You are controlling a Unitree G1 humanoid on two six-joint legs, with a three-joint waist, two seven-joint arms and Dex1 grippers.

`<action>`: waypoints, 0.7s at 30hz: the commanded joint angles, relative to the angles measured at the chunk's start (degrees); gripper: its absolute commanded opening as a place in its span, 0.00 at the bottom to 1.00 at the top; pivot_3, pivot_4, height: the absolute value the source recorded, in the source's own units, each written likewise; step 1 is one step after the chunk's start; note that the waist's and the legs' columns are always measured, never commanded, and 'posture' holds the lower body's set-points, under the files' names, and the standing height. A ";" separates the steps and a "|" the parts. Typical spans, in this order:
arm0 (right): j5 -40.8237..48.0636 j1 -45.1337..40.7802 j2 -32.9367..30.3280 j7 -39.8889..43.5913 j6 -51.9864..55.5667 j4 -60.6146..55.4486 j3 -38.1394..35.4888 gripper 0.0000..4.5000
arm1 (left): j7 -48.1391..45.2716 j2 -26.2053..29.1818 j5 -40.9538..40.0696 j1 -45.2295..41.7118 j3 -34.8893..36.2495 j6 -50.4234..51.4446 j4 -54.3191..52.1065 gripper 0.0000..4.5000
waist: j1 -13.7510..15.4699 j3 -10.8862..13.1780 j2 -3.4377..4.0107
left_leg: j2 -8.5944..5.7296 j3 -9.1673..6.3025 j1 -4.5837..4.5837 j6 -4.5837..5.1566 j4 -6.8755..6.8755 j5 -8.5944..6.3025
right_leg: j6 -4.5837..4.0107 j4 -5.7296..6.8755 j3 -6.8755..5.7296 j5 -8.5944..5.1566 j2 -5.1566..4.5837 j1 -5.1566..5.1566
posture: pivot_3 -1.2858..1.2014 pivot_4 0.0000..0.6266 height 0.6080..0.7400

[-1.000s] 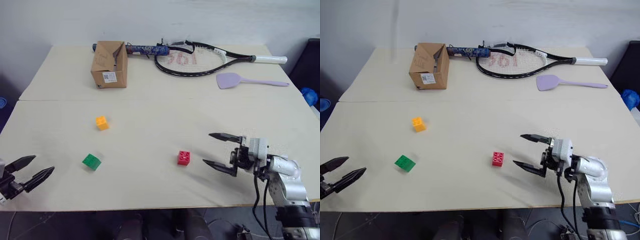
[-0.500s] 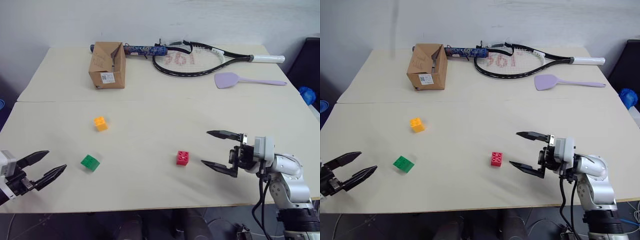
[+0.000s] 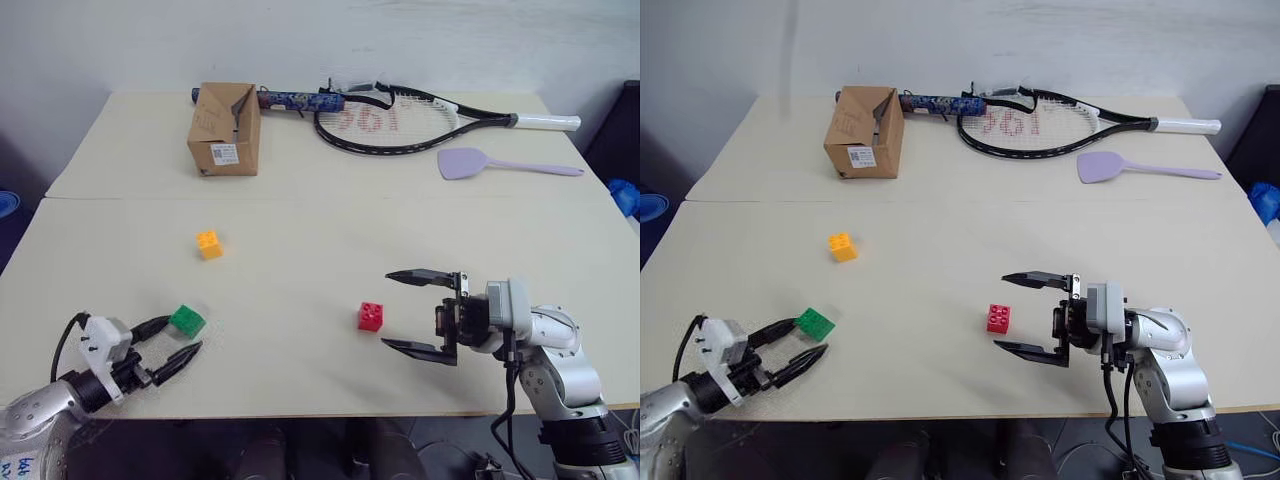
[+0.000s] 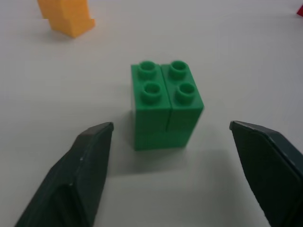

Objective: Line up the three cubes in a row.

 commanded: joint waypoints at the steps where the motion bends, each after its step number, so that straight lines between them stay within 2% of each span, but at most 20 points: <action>1: 0.08 0.95 -0.84 0.03 -0.01 -1.40 -0.50 1.00 | 0.35 -0.42 0.55 -1.51 -2.01 -1.80 0.99 0.67 | 0.08 0.00 0.00 | 0.00 0.00 0.01 0.00 0.00 0.00 | 0.00 0.00 0.00 0.00 0.00 0.01 | 0.52 0.24 1.00; 6: -0.93 3.23 -1.49 -0.92 -0.10 -1.81 -1.22 1.00 | 1.47 -0.35 0.45 -3.49 -4.27 -1.06 -0.12 0.34 | 0.21 -0.01 -0.01 | -0.01 0.00 0.01 0.02 0.01 0.01 | 0.00 0.00 -0.01 0.00 0.00 0.02 | 0.52 0.24 1.00; 11: -1.00 5.98 -3.13 -1.78 -0.63 -2.06 -3.91 1.00 | -1.78 3.38 -1.58 -9.67 -7.13 1.67 -2.34 0.33 | 0.32 0.00 -0.03 | -0.01 -0.02 -0.01 0.03 0.02 0.04 | 0.01 0.01 -0.05 0.00 0.00 0.04 | 0.52 0.24 1.00; 14: -0.72 8.95 -4.76 -2.38 -0.66 -2.21 -6.98 1.00 | -10.12 7.73 1.49 -20.47 -16.97 1.93 -1.85 0.33 | 1.13 0.00 -0.03 | -0.04 -0.05 0.01 0.03 0.03 0.07 | 0.01 0.01 -0.10 0.00 -0.02 0.08 | 0.52 0.24 1.00; 16: -0.56 10.53 -5.57 -2.58 -0.57 -2.16 -8.55 1.00 | -13.76 8.60 3.95 -27.48 -23.03 1.72 0.19 0.33 | 1.74 -0.01 -0.01 | -0.12 -0.06 -0.01 0.05 0.07 0.08 | 0.03 0.03 -0.15 0.02 -0.03 0.11 | 0.52 0.24 1.00; 21: -1.23 13.84 -6.13 -4.58 -0.69 -2.59 -11.19 1.00 | -18.75 3.15 9.38 -43.74 -34.68 0.17 11.41 0.33 | 1.62 -0.01 -0.01 | -0.06 0.14 0.02 0.08 0.09 0.13 | 0.12 0.09 0.00 0.07 0.26 0.16 | 0.52 0.24 1.00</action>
